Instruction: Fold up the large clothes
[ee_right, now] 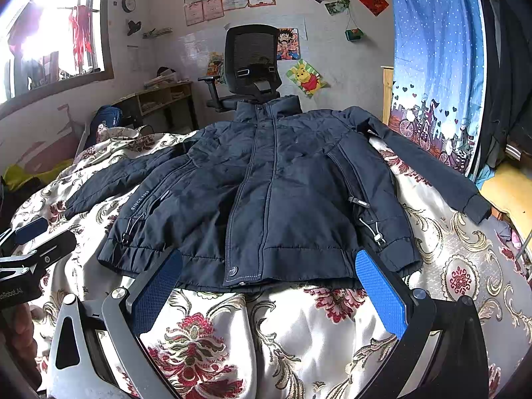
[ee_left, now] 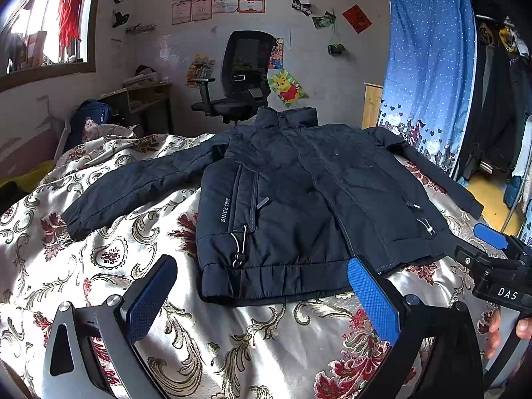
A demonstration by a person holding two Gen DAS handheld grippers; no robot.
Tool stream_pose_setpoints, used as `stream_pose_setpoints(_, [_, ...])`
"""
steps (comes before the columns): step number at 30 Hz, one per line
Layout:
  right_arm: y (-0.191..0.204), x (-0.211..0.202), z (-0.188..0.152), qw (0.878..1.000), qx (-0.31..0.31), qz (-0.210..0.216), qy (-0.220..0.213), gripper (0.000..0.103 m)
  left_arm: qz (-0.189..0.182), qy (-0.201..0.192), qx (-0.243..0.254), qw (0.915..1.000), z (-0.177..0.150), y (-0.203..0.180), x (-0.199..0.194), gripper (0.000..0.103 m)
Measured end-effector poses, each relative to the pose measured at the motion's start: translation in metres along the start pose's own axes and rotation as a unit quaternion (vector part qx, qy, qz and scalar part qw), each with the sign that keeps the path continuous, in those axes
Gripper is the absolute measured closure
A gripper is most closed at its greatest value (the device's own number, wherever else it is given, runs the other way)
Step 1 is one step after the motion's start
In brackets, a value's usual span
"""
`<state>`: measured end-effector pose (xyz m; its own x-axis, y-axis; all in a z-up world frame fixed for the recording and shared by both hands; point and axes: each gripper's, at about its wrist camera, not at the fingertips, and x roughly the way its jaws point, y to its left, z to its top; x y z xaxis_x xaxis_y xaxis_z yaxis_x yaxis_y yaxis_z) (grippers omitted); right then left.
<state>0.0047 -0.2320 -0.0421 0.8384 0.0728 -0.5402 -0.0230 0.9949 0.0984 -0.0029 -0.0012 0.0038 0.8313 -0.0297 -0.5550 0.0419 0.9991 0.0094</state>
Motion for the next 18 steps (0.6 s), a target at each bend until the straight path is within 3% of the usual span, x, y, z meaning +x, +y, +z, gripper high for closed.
stream_pose_setpoints(18, [0.0023,-0.0027,0.0025,1.0,-0.001,0.001,0.001,0.001,0.0,-0.001,0.001,1.0,-0.0003,-0.0004,-0.0003,0.0])
